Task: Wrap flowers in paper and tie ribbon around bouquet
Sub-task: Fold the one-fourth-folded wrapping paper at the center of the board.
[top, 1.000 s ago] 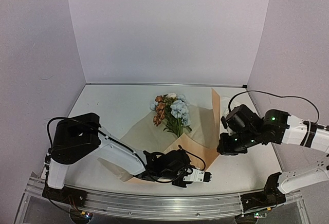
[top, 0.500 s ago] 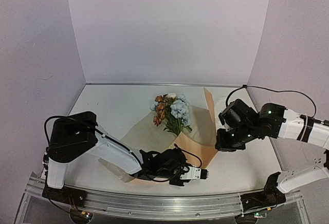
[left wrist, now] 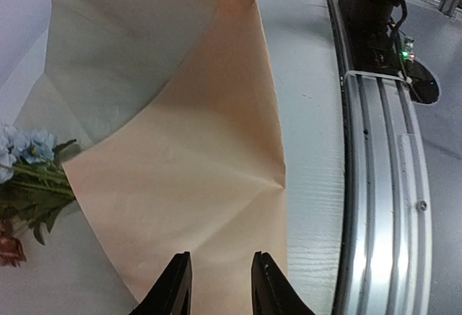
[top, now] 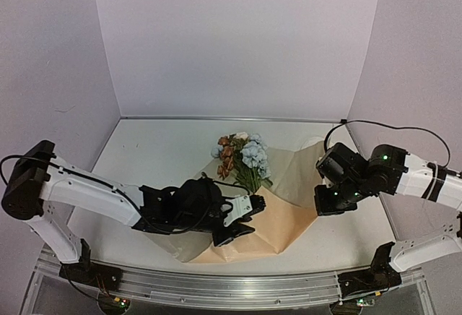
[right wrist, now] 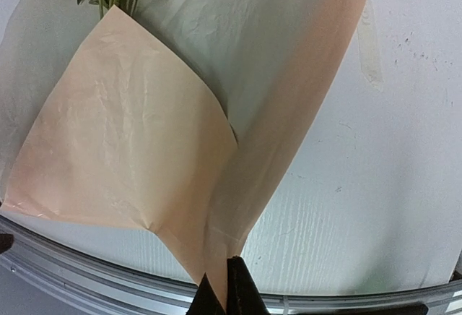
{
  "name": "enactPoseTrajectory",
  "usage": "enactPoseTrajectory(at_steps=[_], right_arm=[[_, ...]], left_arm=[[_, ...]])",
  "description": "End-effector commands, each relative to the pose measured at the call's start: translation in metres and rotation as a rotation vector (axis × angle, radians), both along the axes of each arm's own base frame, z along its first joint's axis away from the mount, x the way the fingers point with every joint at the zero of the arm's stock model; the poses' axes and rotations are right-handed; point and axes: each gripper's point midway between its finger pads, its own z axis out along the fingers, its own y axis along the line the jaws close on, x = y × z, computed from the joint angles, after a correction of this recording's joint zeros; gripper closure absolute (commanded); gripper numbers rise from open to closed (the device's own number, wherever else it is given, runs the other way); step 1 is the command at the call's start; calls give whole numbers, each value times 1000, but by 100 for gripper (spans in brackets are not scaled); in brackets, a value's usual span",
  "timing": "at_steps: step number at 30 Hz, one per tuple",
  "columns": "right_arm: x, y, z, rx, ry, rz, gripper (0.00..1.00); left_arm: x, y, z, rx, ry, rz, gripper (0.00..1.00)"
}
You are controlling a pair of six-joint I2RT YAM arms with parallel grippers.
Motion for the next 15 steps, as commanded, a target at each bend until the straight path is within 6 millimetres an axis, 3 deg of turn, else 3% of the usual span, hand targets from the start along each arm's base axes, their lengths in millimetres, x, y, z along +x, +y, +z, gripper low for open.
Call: enactPoseTrajectory(at_steps=[1, 6, 15], right_arm=[[5, -4, 5, -47, -17, 18, 100], [8, 9, 5, -46, 13, 42, 100], [13, 52, 10, 21, 91, 113, 100]], left_arm=[[-33, 47, -26, 69, 322, 58, 72], [-49, 67, -55, 122, 452, 73, 78], [-30, 75, -95, 169, 497, 163, 88]])
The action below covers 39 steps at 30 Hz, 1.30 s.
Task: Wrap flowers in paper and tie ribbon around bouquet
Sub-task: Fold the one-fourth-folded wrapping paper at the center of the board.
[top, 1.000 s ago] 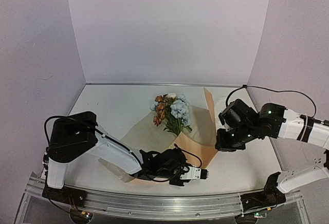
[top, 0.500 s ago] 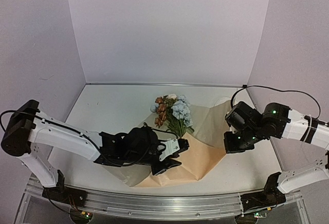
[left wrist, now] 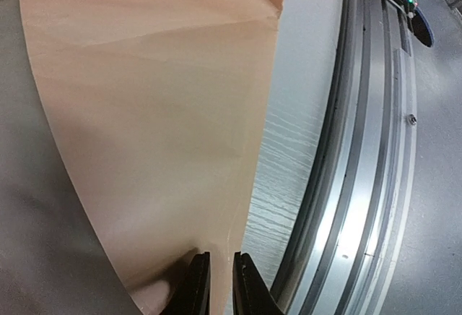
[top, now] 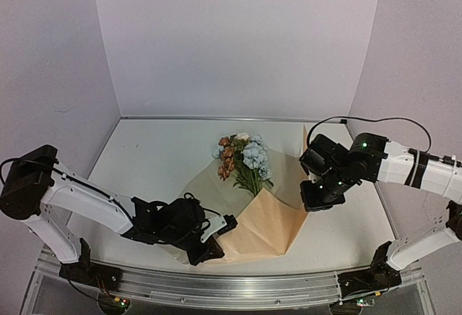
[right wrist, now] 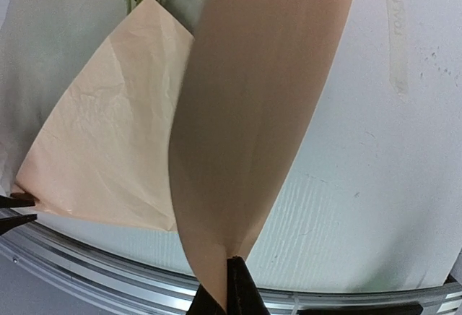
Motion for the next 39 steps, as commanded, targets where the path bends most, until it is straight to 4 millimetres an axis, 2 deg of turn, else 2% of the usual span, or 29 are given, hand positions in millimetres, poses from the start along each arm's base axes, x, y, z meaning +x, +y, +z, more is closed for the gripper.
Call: enactPoseTrajectory(at_steps=[1, 7, 10, 20, 25, 30, 33, 35, 39], right_arm=[[4, 33, 12, 76, 39, 59, 100], [12, 90, 2, 196, 128, 107, 100], [19, 117, -14, 244, 167, 109, 100], [53, 194, -42, 406, 222, 46, 100], [54, 210, -63, 435, 269, 48, 100], [53, 209, -78, 433, 266, 61, 100], [53, 209, -84, 435, 260, 69, 100], [53, 212, -84, 450, 259, 72, 100], [54, 215, -84, 466, 254, 77, 100]], left_arm=[[8, 0, -10, -17, 40, 47, 88], [15, 4, -19, -29, 64, 74, 89], [18, 5, -18, -48, 77, 87, 89], [18, 1, -11, -83, 104, 95, 88], [21, -1, -3, -101, 107, 100, 87], [20, 1, 4, -125, 145, 89, 87], [26, 11, 25, -181, 167, 112, 84], [38, 21, 44, -228, 159, 164, 79], [77, 36, 88, -314, 135, 335, 57]])
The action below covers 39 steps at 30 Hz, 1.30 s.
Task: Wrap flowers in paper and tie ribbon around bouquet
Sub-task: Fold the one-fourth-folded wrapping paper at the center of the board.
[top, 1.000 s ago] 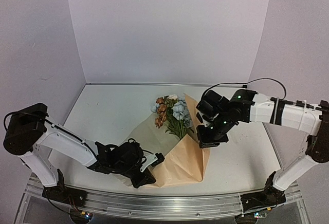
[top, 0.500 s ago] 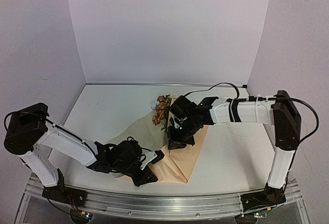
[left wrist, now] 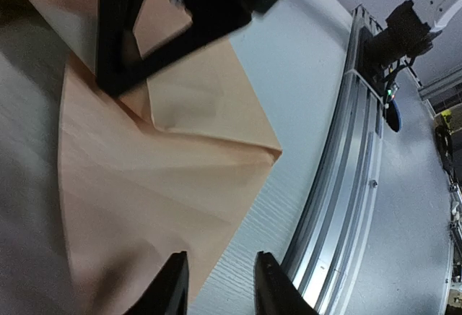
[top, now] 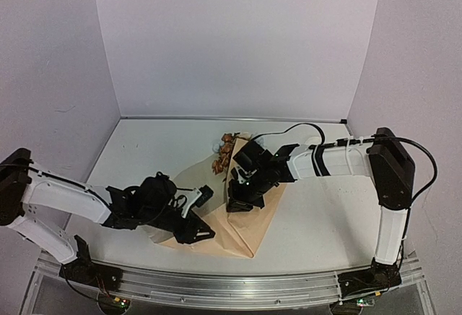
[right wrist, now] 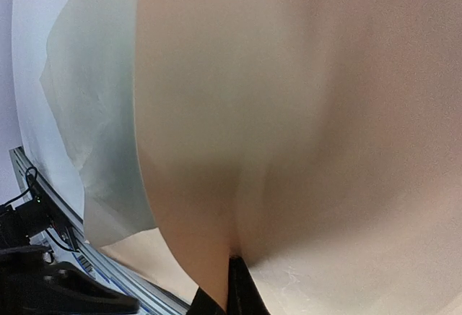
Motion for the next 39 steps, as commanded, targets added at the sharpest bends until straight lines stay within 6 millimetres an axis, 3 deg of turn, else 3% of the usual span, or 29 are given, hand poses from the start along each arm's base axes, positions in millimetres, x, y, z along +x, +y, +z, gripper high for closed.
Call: enactPoseTrajectory(at_steps=[1, 4, 8, 12, 15, 22, 27, 30, 39], right_arm=[[1, 10, 1, 45, -21, 13, 100], [1, 10, 3, 50, -30, 22, 100], [1, 13, 6, 66, -34, 28, 100], [1, 13, 7, 71, -37, 32, 100], [2, 2, 3, 46, -53, 18, 100], [-10, -12, -4, 37, -40, 66, 100], [-15, -6, 12, 120, -11, 119, 100], [-18, 2, 24, 163, 9, 140, 100], [-28, 6, 31, 211, 84, 171, 100]], left_arm=[[44, 12, 64, -138, -9, 183, 52], [86, 22, 82, -173, 37, 278, 43], [135, 15, 81, -152, 117, 270, 42], [158, -1, 69, -112, 196, 199, 40], [168, -9, 66, -92, 236, 148, 38], [165, -21, 58, -39, 301, 18, 36], [184, -14, 45, 32, 257, 45, 35], [195, -20, 41, 27, 250, 56, 35], [209, -25, 28, 22, 251, 58, 35]])
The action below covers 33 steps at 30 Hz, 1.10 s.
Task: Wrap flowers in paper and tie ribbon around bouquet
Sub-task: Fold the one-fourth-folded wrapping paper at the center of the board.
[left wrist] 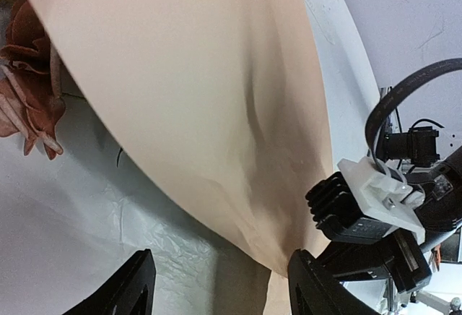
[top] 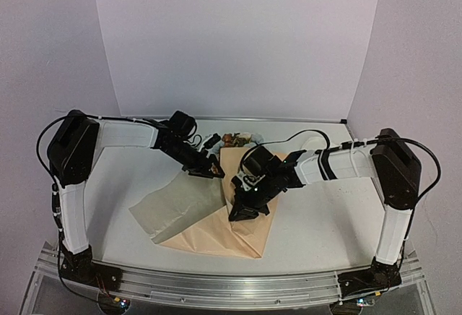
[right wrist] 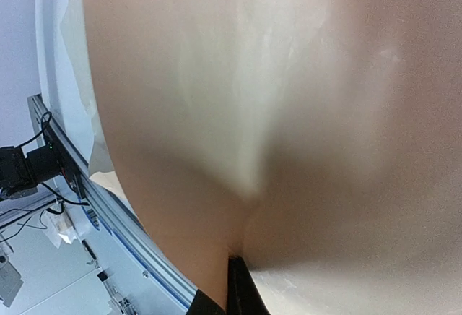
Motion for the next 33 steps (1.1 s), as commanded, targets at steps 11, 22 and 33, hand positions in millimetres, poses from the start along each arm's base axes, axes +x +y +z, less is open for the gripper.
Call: enactPoseTrajectory(at_steps=[11, 22, 33], right_arm=[[-8, 8, 38, 75, 30, 85, 97], [-9, -28, 34, -52, -24, 30, 44], [-1, -35, 2, 6, 11, -223, 57]], left_arm=[[17, -16, -2, -49, -16, -35, 57], [23, -7, 0, -47, -52, 52, 100], [21, 9, -9, -4, -63, 121, 100]])
